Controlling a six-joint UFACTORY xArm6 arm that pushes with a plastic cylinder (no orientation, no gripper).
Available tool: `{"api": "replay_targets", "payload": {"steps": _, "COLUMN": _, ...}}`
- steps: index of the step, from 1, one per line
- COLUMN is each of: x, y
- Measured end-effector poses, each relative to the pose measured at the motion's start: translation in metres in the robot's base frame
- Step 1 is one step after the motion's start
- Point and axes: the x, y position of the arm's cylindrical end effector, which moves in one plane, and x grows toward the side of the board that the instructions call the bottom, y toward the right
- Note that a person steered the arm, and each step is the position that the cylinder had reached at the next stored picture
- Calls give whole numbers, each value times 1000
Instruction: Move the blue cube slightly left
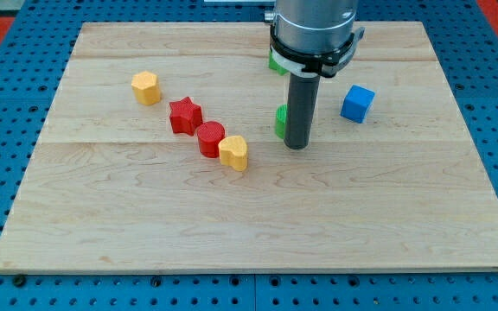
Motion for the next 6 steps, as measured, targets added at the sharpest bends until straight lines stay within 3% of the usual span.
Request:
{"api": "replay_targets", "payload": {"steps": 2, "x": 3, "y": 114}}
{"api": "replay_targets", "payload": {"steps": 3, "x": -47, "y": 122}}
{"api": "replay_targets", "payload": {"steps": 6, "x": -61, "y": 67}}
